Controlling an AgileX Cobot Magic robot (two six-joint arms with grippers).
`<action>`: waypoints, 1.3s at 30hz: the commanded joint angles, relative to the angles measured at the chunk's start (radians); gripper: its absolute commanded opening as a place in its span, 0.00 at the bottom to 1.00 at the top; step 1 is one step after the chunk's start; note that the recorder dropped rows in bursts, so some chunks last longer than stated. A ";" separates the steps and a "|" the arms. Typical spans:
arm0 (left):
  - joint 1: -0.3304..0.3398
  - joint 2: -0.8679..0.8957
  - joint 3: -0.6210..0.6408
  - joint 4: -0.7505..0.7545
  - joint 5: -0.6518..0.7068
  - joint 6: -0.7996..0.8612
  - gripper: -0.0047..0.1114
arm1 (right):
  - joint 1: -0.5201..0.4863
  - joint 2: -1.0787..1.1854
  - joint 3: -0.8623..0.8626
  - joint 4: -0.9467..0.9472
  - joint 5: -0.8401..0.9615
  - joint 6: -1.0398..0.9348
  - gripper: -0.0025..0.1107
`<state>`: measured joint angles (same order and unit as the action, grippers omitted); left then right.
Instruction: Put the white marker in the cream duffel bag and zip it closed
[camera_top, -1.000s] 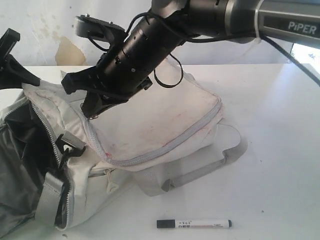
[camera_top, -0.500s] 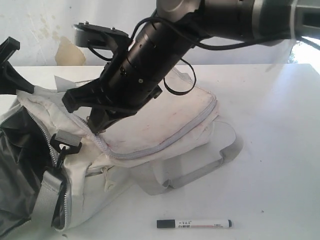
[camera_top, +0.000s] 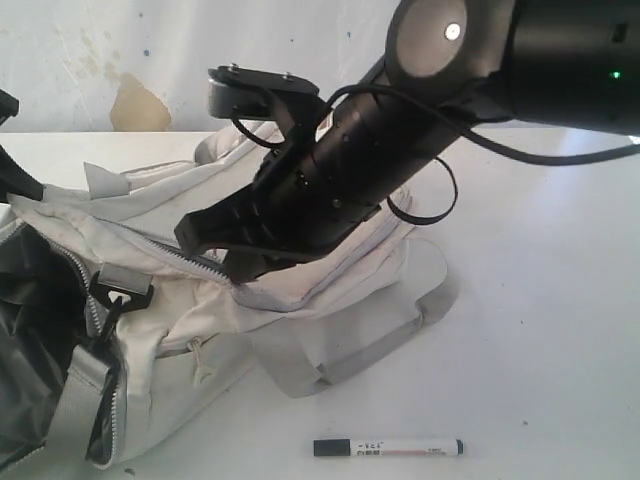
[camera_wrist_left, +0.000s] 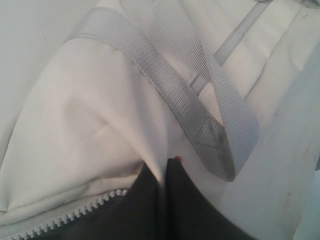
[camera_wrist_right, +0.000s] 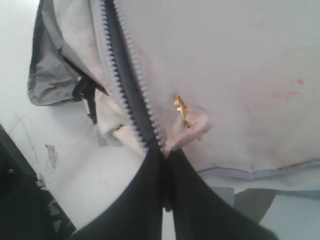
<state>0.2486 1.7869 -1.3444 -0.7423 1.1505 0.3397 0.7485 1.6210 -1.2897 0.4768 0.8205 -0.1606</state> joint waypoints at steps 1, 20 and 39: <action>0.018 -0.017 -0.005 0.028 -0.074 0.074 0.04 | -0.002 -0.030 0.048 -0.102 -0.006 0.076 0.02; 0.017 -0.018 -0.007 -0.094 0.027 0.430 0.95 | -0.002 -0.030 0.048 -0.088 -0.036 0.053 0.02; -0.337 -0.191 0.125 -0.162 0.071 1.074 0.64 | -0.002 -0.012 0.048 -0.038 -0.206 0.149 0.02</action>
<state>-0.0732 1.6031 -1.2514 -0.9000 1.2182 1.3579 0.7485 1.6109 -1.2470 0.4328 0.6527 -0.0698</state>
